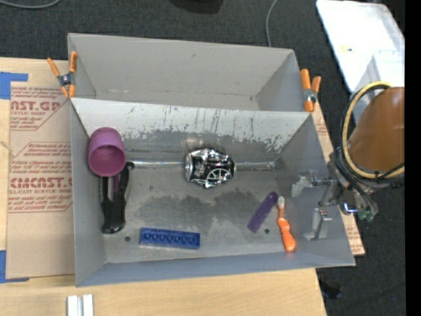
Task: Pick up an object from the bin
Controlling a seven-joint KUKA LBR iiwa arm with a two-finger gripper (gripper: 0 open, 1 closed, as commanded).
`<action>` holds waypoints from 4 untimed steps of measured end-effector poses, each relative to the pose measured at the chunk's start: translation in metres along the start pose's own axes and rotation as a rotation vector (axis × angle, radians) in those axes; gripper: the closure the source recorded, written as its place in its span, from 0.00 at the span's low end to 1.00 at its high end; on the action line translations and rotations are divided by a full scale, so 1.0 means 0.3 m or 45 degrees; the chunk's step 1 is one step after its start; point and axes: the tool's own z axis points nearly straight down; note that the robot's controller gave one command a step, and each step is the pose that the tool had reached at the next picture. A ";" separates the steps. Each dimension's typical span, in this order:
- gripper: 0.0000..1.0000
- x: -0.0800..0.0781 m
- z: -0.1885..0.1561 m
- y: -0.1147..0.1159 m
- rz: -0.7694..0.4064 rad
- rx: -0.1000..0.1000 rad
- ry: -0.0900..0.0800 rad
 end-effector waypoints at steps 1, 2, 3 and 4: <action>0.00 -0.006 -0.014 0.003 -0.002 0.002 -0.010; 0.00 -0.065 0.266 -0.012 0.616 -0.002 -0.015; 0.00 -0.076 0.337 -0.026 0.692 0.000 -0.009; 0.00 -0.005 0.313 0.036 0.897 -0.003 -0.007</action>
Offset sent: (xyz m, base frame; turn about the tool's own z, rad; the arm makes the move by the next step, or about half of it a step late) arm 0.0247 -0.0058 -0.1227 0.7112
